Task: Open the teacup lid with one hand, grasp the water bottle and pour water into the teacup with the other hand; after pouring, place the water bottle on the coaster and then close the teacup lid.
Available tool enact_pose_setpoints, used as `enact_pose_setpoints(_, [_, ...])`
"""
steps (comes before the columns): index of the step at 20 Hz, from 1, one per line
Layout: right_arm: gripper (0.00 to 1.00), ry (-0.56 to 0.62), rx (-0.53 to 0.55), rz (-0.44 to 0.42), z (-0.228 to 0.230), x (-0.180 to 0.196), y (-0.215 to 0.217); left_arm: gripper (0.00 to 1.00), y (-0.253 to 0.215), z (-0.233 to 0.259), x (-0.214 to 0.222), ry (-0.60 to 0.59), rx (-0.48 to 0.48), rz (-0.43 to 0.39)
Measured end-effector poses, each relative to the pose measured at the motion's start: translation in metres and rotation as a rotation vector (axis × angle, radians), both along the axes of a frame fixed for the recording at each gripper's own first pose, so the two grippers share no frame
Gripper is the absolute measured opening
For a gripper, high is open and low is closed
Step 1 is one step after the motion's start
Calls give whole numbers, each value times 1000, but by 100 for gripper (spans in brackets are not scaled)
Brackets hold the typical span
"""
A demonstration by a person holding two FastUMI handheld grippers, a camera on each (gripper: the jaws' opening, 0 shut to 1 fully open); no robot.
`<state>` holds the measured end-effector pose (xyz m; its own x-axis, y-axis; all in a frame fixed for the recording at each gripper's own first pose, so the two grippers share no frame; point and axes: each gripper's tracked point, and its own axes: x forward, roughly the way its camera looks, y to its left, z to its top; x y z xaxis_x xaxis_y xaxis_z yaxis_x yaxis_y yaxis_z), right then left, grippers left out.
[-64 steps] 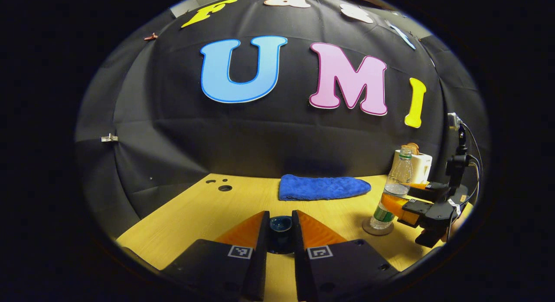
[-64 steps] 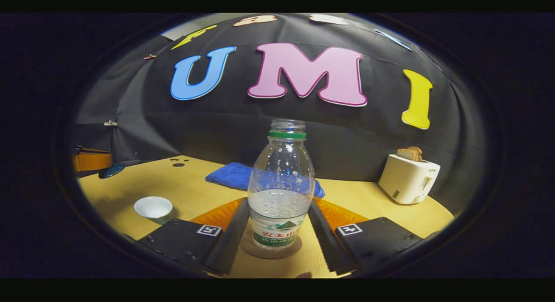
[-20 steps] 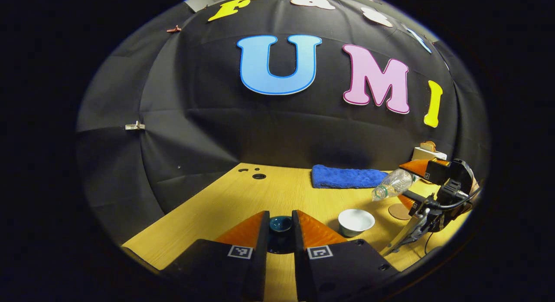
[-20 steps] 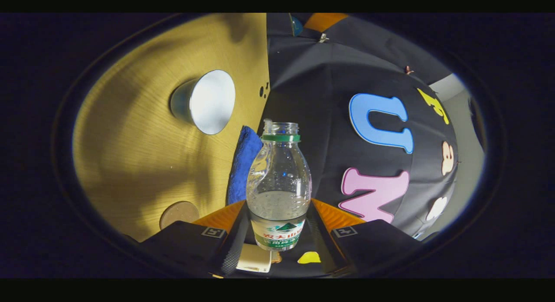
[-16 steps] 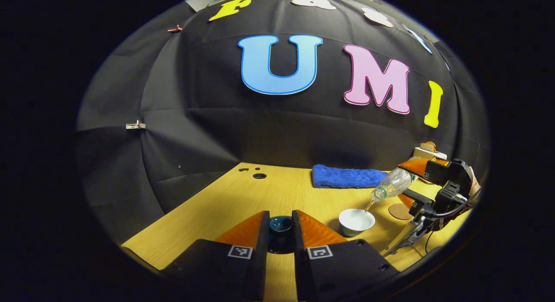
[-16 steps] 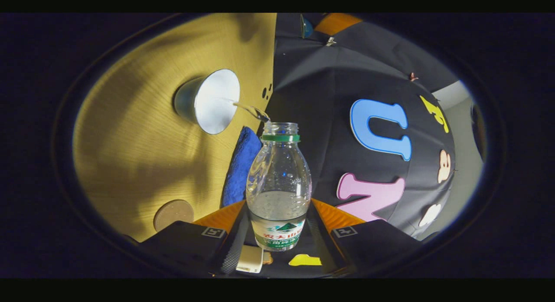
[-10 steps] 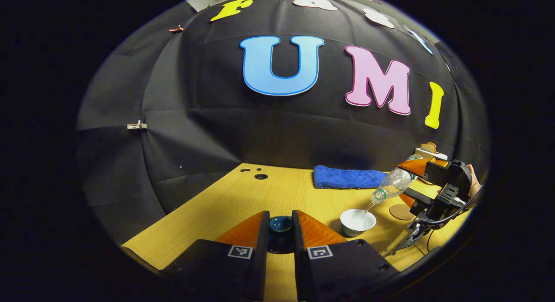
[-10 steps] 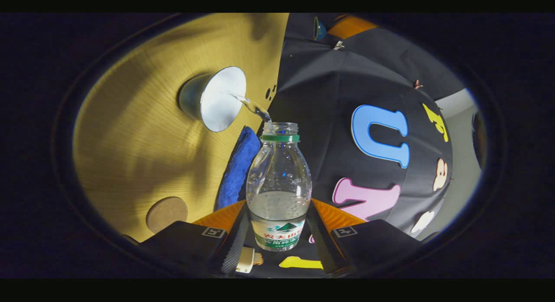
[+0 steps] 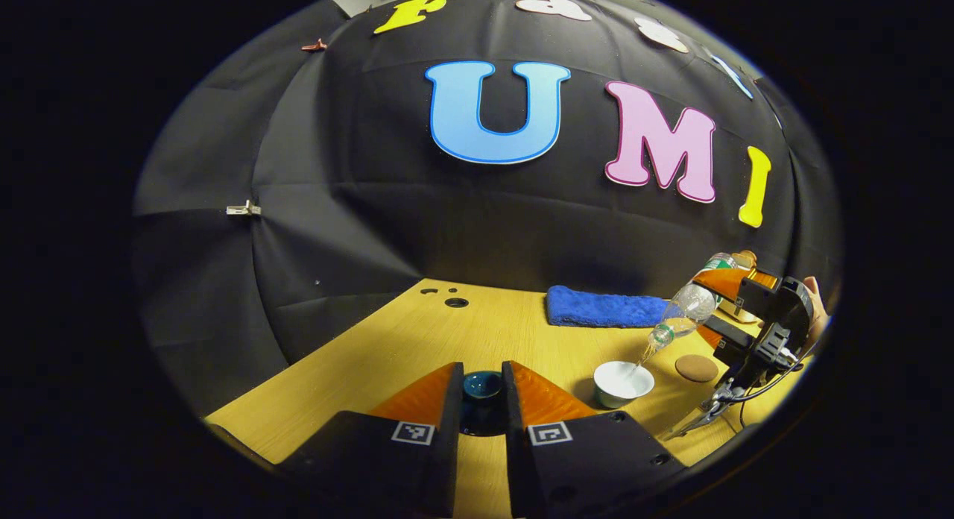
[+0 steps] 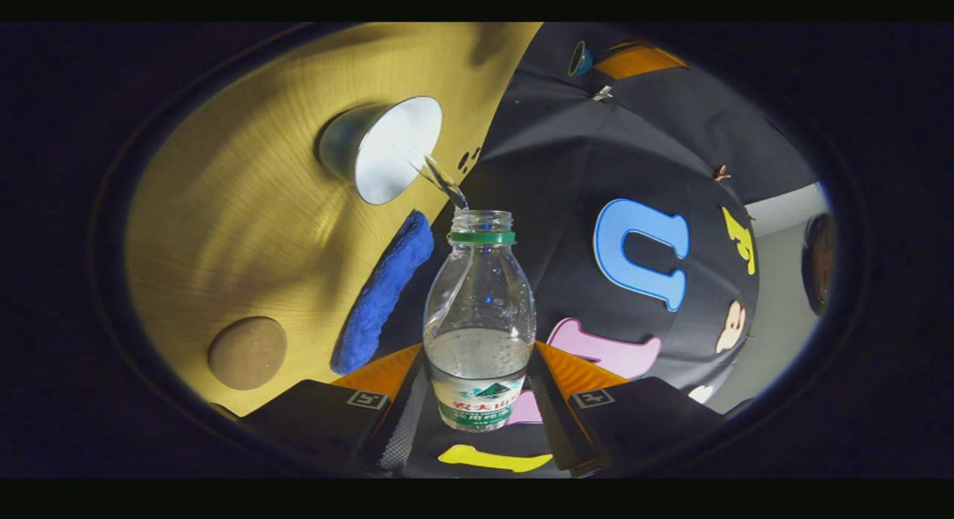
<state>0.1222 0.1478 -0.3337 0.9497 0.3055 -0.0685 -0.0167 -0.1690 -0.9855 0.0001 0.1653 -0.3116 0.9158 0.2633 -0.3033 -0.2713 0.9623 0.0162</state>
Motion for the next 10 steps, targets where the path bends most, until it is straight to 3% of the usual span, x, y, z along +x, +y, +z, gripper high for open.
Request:
enact_pose_setpoints(2, [74,-18,-20,13,3,1,1,28,1,0,-1,0,-1,6])
enact_pose_setpoints(3, [74,-28,-33,25,4,0,2,31,2,-1,-2,0,-1,7])
enact_pose_setpoints(10, [74,-106,-113,116,13,4,7,31,4,1,-8,-7,-7,18])
